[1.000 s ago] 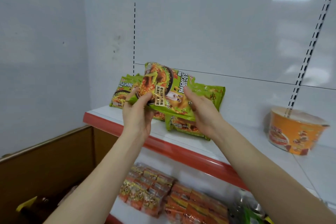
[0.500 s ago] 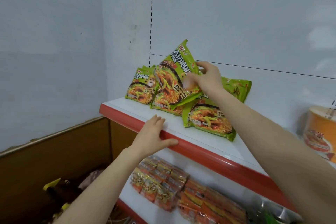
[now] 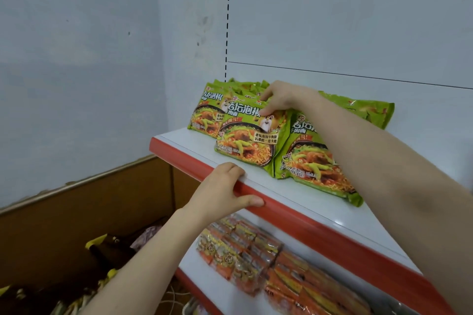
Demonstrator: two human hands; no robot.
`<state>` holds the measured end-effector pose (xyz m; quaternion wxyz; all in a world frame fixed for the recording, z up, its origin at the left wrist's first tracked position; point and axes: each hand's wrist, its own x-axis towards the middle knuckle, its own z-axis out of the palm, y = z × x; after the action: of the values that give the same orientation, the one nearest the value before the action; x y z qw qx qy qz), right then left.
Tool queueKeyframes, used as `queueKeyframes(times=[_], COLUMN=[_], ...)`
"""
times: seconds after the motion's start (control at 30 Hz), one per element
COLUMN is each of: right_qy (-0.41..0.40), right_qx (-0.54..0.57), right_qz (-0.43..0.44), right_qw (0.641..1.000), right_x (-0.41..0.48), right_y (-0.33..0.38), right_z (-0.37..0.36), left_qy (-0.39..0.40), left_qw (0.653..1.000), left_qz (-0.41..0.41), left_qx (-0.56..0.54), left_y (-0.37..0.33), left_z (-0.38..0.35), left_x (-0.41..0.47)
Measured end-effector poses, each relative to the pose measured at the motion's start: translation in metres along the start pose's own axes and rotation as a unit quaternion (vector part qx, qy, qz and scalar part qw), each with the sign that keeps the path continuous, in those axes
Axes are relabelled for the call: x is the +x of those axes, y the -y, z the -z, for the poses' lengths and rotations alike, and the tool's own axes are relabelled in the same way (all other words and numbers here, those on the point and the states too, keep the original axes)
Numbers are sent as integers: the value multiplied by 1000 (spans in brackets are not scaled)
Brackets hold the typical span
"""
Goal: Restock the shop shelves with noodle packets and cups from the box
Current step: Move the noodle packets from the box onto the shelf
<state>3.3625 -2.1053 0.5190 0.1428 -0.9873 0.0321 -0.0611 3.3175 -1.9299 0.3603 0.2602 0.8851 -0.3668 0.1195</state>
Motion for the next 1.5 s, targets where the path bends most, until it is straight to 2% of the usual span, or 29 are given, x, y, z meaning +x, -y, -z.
queueKeyframes(times=[0.27, 0.5, 0.67, 0.83, 1.1, 1.33, 1.5], right_qy=[-82, -160, -214, -239, -153, -32, 50], right_qx=[-102, -200, -113, -18, 96, 110, 91], right_qz=[28, 27, 67, 143, 291, 344, 347], right_qw=[991, 966, 968, 960, 939, 932, 932], right_x=[3, -9, -28, -47, -77, -126, -148], right_y=[-1, -2, -11, 9, 110, 172, 197], right_z=[-15, -27, -34, -36, -120, -231, -307], left_qy=[5, 14, 14, -104, -106, -80, -43], left_qw=[1000, 999, 991, 974, 957, 928, 908], left_qz=[4, 0, -2, -24, 135, 289, 364], left_qx=[-6, 36, 137, 201, 235, 220, 204], left_y=[-2, -7, -19, -29, -3, 40, 75], left_z=[1, 4, 7, 11, 24, 11, -11], left_x=[0, -3, -13, -42, -148, -273, -348])
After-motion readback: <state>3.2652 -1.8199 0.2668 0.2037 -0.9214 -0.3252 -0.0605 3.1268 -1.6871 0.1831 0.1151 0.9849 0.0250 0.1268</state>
